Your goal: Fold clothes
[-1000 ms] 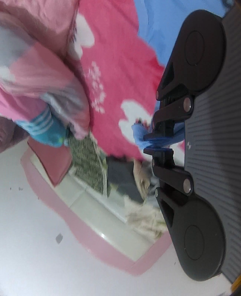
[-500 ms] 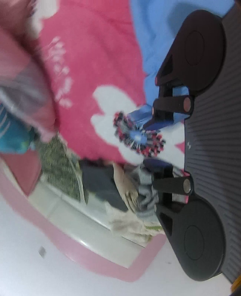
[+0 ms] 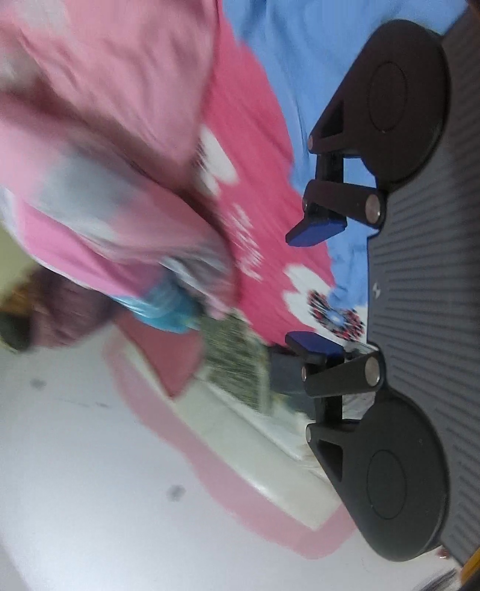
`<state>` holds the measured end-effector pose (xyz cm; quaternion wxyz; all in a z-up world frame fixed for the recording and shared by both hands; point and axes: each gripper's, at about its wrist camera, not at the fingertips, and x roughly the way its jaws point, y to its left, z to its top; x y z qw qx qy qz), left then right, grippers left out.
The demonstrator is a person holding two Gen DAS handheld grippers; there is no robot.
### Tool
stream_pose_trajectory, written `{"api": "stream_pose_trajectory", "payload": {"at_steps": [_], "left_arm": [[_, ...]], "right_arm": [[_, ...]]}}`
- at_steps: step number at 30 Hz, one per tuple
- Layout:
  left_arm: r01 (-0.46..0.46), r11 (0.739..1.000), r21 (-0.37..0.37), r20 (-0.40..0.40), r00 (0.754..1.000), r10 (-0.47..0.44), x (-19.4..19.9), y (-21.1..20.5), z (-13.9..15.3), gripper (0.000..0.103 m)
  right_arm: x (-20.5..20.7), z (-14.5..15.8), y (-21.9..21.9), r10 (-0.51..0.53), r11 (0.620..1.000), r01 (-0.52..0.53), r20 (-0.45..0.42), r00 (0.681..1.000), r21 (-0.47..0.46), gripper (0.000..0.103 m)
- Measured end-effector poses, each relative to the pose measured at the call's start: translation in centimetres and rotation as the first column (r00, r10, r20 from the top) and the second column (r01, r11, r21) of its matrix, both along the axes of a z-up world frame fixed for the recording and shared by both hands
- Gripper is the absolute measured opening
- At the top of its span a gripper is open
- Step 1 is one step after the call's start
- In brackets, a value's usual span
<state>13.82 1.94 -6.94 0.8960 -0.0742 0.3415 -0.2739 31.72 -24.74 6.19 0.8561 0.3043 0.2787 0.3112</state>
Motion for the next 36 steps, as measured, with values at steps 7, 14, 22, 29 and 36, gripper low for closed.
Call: {"api": "stream_pose_trajectory", "payload": {"at_steps": [7, 14, 22, 29, 36], "left_arm": [[-0.023, 0.998, -0.051, -0.027, 0.999, 0.022, 2.1, 0.9, 0.4, 0.057], [-0.047, 0.983, -0.178, -0.051, 0.998, 0.039, 2.2, 3.7, 1.6, 0.068], [-0.098, 0.952, -0.289, -0.069, 0.994, 0.082, 3.1, 6.8, 2.2, 0.069], [-0.171, 0.935, -0.312, -0.057, 0.985, 0.161, 4.1, 8.7, 2.2, 0.069], [-0.221, 0.933, -0.285, -0.057, 0.975, 0.214, 4.9, 9.0, 1.5, 0.068]], "right_arm": [[-12.7, 2.2, -9.7, -0.180, 0.983, 0.178, 0.021, 0.984, 0.052, 0.055], [-23.2, 1.5, -9.8, -0.230, 0.973, 0.230, -0.009, 0.973, 0.038, 0.058], [-26.6, -3.7, -2.9, -0.160, 0.963, 0.145, -0.050, 0.986, -0.227, 0.062], [-24.7, -8.9, 4.1, -0.034, 0.923, 0.003, -0.076, 0.997, -0.384, 0.062], [-25.1, -12.2, 9.8, 0.095, 0.719, -0.064, 0.007, 0.995, -0.692, 0.060]]}}
